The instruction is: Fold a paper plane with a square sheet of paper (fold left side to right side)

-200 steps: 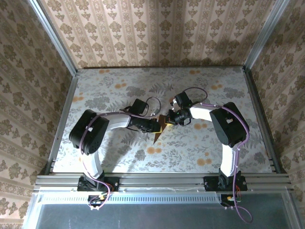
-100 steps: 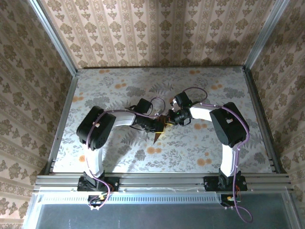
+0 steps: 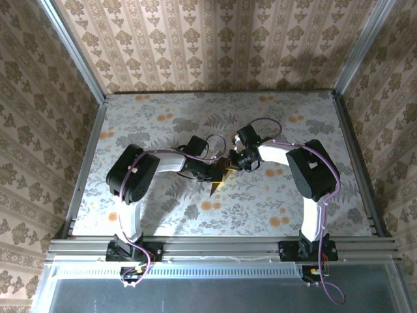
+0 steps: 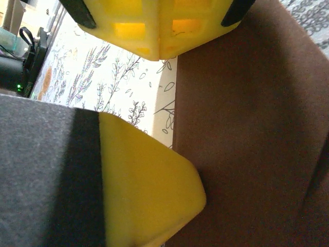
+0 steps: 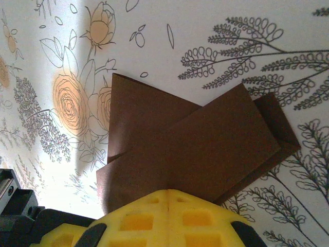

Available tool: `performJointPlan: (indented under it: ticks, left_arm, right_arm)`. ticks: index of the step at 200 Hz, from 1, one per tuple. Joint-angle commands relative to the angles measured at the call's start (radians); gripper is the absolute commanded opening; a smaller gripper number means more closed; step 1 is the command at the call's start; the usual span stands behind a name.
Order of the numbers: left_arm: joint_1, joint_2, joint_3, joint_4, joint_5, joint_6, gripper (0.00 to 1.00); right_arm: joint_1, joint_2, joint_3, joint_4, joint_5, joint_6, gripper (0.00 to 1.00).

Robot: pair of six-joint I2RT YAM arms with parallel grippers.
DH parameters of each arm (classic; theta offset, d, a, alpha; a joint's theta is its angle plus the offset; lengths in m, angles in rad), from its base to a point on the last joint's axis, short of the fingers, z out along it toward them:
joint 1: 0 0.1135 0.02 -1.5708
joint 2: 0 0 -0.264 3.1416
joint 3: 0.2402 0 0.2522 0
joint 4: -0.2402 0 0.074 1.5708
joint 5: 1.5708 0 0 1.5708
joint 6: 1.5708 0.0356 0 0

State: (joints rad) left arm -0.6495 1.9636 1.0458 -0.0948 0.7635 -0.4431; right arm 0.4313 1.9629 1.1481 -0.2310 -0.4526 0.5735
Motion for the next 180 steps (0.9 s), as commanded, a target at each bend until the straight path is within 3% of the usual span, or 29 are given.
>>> performJointPlan:
  ticks: [1, 127, 180]
  left_arm:
    - [-0.006, -0.023, -0.062, -0.053, -0.025, 0.03, 0.0]
    - [-0.006, -0.209, -0.306, -0.021, -0.032, 0.002, 0.0]
    - [-0.004, -0.275, -0.309, -0.016, -0.031, -0.015, 0.0]
  right_arm:
    - [0.006, 0.071, -0.016, -0.118, 0.107, -0.029, 0.0]
    - [0.007, 0.08, -0.005, -0.134, 0.11, -0.035, 0.0]
    - [0.009, 0.065, -0.012, -0.119, 0.094, -0.031, 0.0]
